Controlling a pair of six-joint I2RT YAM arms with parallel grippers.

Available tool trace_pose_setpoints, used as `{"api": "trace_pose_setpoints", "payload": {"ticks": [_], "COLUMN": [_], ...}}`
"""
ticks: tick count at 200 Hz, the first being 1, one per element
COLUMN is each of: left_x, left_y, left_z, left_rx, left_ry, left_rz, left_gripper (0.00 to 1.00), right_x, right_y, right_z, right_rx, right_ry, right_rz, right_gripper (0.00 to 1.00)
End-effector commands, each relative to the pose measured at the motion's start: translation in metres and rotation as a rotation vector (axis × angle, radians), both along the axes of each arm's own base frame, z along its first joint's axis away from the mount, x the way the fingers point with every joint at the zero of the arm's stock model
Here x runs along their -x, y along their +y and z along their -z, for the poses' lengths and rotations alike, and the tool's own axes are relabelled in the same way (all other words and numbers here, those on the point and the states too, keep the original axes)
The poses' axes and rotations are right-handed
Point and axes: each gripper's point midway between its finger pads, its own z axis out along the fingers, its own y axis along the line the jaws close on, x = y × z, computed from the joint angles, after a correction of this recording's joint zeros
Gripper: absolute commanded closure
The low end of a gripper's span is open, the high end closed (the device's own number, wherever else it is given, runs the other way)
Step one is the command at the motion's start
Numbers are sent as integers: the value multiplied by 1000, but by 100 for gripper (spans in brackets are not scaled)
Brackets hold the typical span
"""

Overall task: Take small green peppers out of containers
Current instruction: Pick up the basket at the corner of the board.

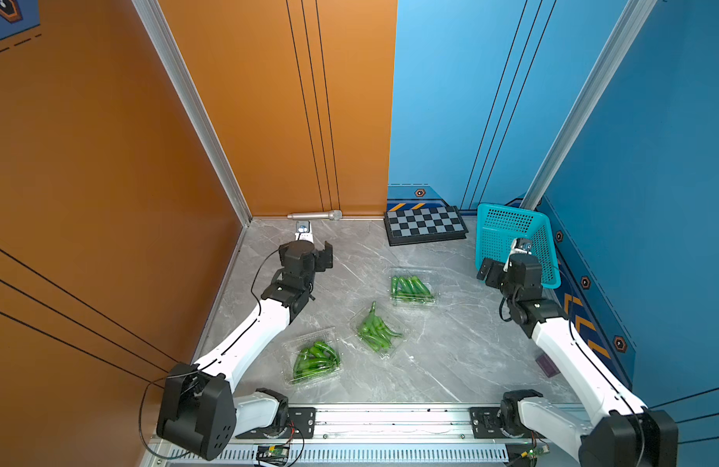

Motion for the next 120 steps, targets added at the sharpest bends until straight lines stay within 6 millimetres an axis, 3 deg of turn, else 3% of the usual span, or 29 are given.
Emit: {"api": "trace_pose_setpoints", "payload": {"ticks": [1, 21, 40, 76, 120], "left_x": [13, 7, 2, 0, 0], "left_y": [-18, -42, -61, -70, -65], "left_z": [41, 41, 44, 53, 61], "left_rx": [71, 90, 151, 200, 198], "left_ry": [332, 427, 469, 538, 566], "left_rz": [31, 105, 161, 172, 153], "left_gripper": [1, 1, 1, 1, 1], "right_x": [1, -28, -56, -98, -120], "right_y": [0, -4, -15, -24, -17], "right_z": [29, 31, 42, 66, 85], "right_rx": [-47, -22, -61, -90, -91], "right_ry": [241, 281, 344, 448, 516], "right_rz": [40, 46, 73, 91, 61], "right_gripper": [0, 0, 6, 11, 14]}}
